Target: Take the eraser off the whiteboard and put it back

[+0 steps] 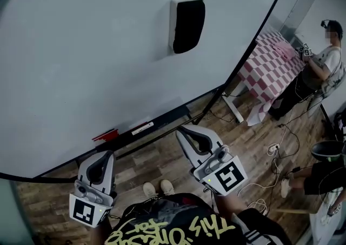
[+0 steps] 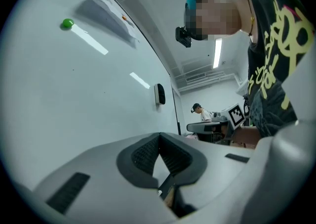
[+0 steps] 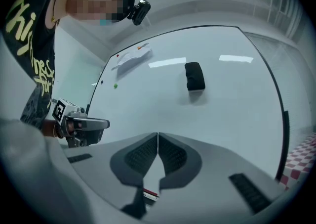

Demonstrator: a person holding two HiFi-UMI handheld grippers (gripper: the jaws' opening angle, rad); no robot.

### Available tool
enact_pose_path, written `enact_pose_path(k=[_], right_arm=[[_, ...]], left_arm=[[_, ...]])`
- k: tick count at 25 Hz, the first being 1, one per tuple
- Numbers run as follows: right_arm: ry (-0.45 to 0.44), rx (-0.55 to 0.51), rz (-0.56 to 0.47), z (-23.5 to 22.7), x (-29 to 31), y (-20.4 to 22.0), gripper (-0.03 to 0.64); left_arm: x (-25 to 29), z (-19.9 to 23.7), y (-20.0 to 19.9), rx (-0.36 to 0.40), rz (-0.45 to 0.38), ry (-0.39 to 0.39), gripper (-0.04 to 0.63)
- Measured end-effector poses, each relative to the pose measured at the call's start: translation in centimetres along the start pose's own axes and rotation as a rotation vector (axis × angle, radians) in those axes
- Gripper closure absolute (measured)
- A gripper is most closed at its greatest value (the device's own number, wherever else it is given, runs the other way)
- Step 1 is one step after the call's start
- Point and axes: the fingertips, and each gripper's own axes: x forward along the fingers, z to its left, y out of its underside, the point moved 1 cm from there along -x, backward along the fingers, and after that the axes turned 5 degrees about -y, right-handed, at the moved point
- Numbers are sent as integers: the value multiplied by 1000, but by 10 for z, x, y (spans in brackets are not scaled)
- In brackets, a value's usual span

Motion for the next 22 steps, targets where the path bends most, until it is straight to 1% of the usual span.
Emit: enact_pose_path(k=[4,7,11,13,17,20,22], right_arm=[[0,23,-9,-3,0,1,607],[-21,49,-31,-2,0,0,607],[-98,72,-58,9,-7,0,607],[-115,89,-59,16,-17,3,607],[-129,122,-32,36,-48,9,607],[-108,126,-42,69,-85,2,607],[-82,118,-47,100,-114,-3,607]], left_arm=[[0,-1,1,-4,-3,-10,589],[-1,-2,3,-4,1,-29,589],[-14,-12,3,1,14,-96,589],[-26,-19,3,-6,10,-123,589],[-65,-45,-4,-10,-17,-148,589],[-109,-72,-6,0,-18,-127,589],[-145,-91,-6,5,-18,-116,589]])
